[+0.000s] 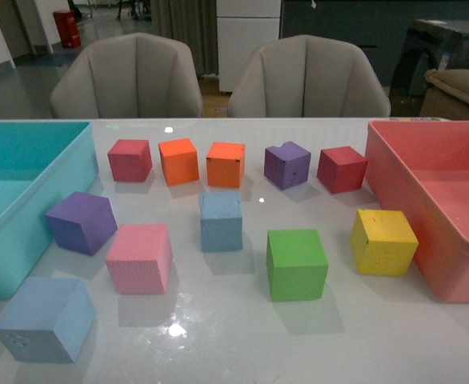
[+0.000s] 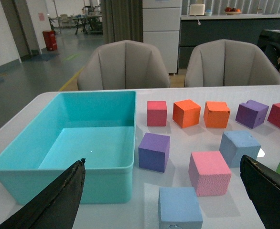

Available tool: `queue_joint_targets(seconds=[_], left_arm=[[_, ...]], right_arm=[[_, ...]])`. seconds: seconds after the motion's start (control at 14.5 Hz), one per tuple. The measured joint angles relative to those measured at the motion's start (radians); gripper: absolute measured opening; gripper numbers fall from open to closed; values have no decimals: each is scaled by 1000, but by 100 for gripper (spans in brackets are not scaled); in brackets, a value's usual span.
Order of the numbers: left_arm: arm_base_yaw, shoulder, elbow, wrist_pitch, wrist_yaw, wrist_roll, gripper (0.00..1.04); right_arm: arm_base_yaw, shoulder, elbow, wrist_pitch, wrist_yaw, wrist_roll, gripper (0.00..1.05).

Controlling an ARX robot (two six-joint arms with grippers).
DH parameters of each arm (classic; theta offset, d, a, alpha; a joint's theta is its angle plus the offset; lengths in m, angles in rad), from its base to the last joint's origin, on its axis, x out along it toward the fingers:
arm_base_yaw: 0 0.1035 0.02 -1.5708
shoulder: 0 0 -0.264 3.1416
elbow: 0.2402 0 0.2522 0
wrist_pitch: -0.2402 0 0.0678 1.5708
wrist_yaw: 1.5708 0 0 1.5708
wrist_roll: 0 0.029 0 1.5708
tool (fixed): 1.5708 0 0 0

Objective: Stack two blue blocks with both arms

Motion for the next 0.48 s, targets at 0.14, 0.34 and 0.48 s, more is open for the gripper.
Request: queue_joint_targets(seconds=[0.14,0.34,0.48], left_arm=[[0,0,0,0,0,0,98],[0,0,0,0,0,0,98],[0,0,0,0,0,0,98]], right_arm=[[0,0,0,0,0,0,10],[0,0,0,0,0,0,48],[0,0,0,0,0,0,76]])
